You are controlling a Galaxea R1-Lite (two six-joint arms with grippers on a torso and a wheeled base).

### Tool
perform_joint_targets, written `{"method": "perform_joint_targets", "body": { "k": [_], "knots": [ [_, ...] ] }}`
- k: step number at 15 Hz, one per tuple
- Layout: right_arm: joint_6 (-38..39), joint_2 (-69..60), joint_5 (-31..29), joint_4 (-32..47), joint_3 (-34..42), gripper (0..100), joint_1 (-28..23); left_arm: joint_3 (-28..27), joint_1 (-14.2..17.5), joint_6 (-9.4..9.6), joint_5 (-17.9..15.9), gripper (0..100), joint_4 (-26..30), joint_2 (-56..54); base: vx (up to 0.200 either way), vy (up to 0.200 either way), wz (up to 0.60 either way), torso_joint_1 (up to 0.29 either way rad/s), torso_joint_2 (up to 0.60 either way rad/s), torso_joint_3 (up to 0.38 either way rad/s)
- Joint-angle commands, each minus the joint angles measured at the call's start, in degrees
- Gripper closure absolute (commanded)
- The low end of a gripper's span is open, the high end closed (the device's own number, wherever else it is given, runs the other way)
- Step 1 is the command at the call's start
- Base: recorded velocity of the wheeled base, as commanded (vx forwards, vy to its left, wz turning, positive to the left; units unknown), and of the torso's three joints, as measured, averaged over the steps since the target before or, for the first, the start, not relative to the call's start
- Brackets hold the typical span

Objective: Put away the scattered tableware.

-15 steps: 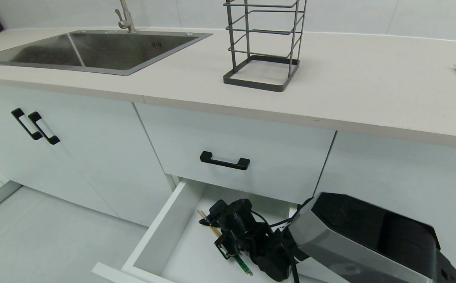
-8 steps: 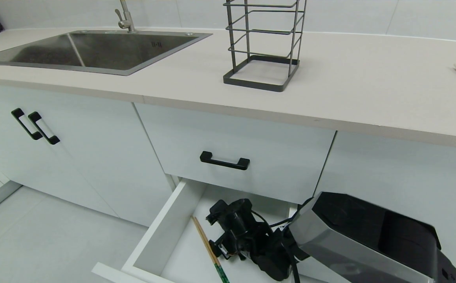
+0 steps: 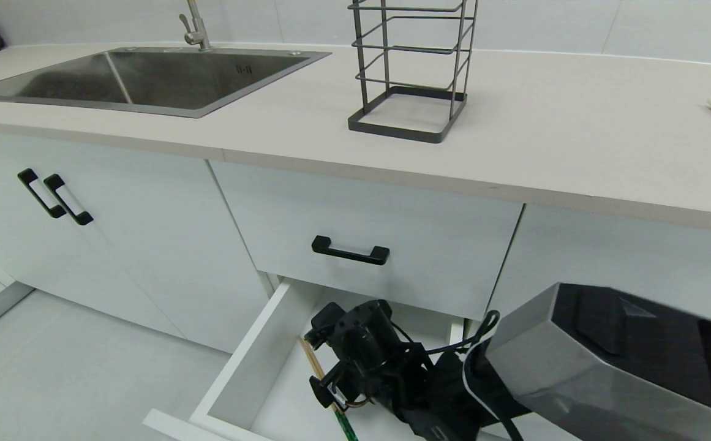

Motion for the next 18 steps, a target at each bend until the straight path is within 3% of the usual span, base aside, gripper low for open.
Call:
{"method": "perform_joint_targets", "body": {
  "k": [1,7,12,18],
  "knots": [
    [0.01,-8.16,0.08,-0.53,6.6,0,1.65,0.0,0.06,-0.01,0.03,0,0.07,0.0,0.0,0.0,0.0,0.0,0.0,0.0],
    [-0.61,-20.56,0.61,-12.31,21.1,0,2.62,0.0,0.06,-0.01,0.03,0,0.07,0.0,0.0,0.0,0.0,0.0,0.0,0.0],
    [-0.78,-31.63,3.16,-21.1,37.36,0,7.46,0.0,0.06,-0.01,0.03,0,-0.02,0.0,0.0,0.0,0.0,0.0,0.0,0.0],
    [-0.87,-35.32,4.21,-21.54,40.7,0,7.37,0.0,0.06,-0.01,0.03,0,-0.02,0.0,0.0,0.0,0.0,0.0,0.0,0.0]
  ]
}}
